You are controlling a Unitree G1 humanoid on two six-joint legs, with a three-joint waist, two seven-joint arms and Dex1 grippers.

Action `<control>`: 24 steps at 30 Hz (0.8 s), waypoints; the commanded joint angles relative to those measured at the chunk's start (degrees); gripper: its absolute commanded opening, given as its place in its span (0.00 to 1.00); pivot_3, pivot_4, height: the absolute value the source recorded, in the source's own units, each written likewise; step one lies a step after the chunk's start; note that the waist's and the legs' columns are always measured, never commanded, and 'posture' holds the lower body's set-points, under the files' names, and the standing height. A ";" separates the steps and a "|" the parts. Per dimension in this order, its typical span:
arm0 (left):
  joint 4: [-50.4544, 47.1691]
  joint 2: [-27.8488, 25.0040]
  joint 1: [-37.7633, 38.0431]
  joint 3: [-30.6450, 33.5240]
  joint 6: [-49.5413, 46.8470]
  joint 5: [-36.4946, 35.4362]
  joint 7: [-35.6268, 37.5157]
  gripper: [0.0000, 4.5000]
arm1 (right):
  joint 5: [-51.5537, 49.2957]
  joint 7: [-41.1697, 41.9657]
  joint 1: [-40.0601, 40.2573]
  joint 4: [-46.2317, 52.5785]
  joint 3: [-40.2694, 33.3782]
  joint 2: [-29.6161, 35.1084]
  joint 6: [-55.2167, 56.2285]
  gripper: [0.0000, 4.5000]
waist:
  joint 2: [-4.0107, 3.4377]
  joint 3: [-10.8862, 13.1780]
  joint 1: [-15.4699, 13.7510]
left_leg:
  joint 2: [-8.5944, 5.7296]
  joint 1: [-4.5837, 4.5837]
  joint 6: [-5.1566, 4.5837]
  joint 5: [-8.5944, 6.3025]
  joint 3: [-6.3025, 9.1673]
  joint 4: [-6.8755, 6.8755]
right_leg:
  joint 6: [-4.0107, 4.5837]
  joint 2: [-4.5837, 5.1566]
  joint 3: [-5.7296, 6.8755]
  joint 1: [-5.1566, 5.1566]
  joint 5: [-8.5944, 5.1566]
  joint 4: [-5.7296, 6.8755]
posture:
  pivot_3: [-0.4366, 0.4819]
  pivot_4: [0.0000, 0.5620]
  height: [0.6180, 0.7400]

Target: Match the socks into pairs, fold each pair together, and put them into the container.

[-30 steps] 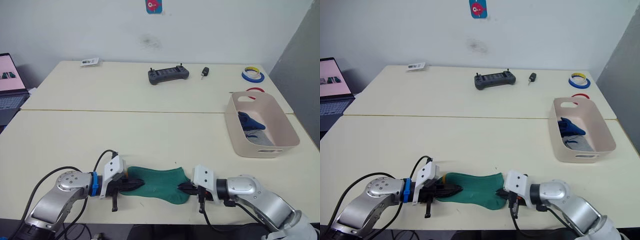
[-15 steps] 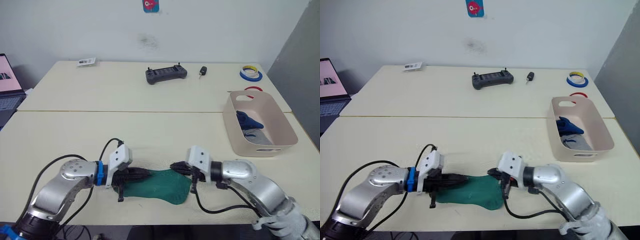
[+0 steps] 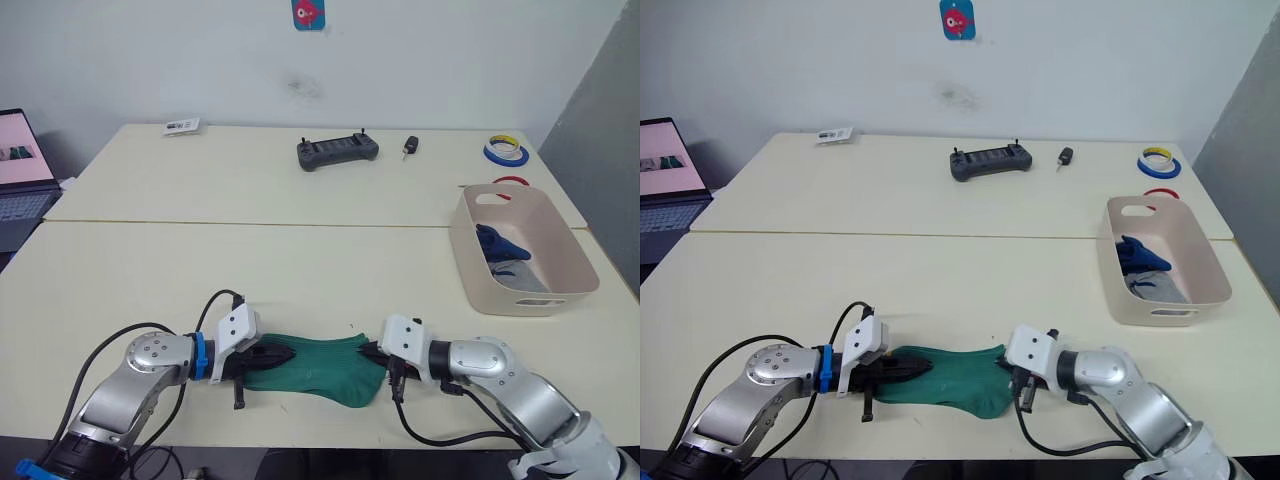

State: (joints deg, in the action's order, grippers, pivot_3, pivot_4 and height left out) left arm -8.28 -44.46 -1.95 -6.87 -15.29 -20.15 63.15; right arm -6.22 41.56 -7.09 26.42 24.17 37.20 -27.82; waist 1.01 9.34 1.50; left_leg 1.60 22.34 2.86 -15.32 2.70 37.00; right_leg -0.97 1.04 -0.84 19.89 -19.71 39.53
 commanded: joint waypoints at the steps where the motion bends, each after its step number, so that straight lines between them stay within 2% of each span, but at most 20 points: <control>1: -0.56 0.64 -0.73 1.87 -1.41 -1.17 -0.58 0.00 | -4.76 1.30 2.23 1.68 -5.69 -1.06 2.33 0.01 | 0.00 0.01 0.00 | 0.00 0.01 0.00 0.00 0.01 0.00 | 0.00 0.00 0.01 -0.01 0.00 0.00 | 0.48 0.27 1.00; 4: -4.92 -1.45 -1.38 2.08 -3.39 -4.30 3.85 0.00 | -7.42 2.90 1.59 4.47 -6.79 -2.35 2.46 0.01 | -0.02 0.04 0.17 | 0.03 0.09 0.00 0.00 0.01 0.00 | 0.00 -0.02 0.00 0.10 0.00 0.04 | 0.48 0.27 1.00; 6: -6.41 -2.91 -1.79 1.22 -3.46 -4.04 5.89 0.00 | -7.45 4.70 0.34 5.10 -4.92 -2.61 2.21 0.01 | -0.03 0.06 0.36 | 0.07 0.13 0.00 0.00 0.01 0.00 | 0.00 -0.08 -0.03 0.18 0.00 0.06 | 0.48 0.27 1.00; 10: -3.45 -3.06 -2.17 0.14 -0.73 -0.45 5.48 0.00 | -3.25 7.77 -2.95 3.09 2.28 -2.82 3.94 0.01 | -0.06 0.07 0.31 | 0.07 0.12 0.00 0.00 0.01 -0.01 | 0.00 -0.13 -0.04 0.20 0.00 0.05 | 0.48 0.27 1.00; 16: 1.16 -2.99 -0.64 0.63 2.50 2.26 5.14 0.00 | 3.84 8.49 -4.24 -1.96 8.19 -1.53 5.04 0.01 | -0.06 0.07 0.18 | 0.03 0.17 0.00 0.00 0.00 0.01 | 0.01 -0.12 -0.04 0.22 0.00 0.02 | 0.48 0.27 1.00; 21: 3.19 -3.05 0.83 0.49 4.61 3.14 4.83 0.00 | 5.43 8.06 -1.33 -2.36 5.21 2.34 6.26 0.01 | -0.05 0.03 0.16 | 0.04 0.11 0.00 0.00 0.00 0.00 | 0.00 -0.08 -0.03 0.16 0.00 0.02 | 0.48 0.27 1.00; 24: 2.03 -2.26 1.34 1.16 4.00 1.60 4.34 0.00 | 0.53 7.67 1.21 1.04 0.31 1.74 6.89 0.01 | -0.04 0.02 0.16 | 0.04 0.07 0.00 0.00 0.00 0.00 | 0.00 -0.07 -0.02 0.10 0.00 0.01 | 0.48 0.27 1.00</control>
State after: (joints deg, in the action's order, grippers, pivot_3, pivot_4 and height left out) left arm -6.40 -46.87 -1.66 -6.18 -10.58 -18.80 68.00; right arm -3.91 49.63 -7.08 25.91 27.57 38.71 -20.59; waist 0.97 9.36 1.65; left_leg 1.64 22.41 2.86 -15.32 2.69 37.00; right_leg -0.96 0.97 -0.87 19.98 -19.71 39.54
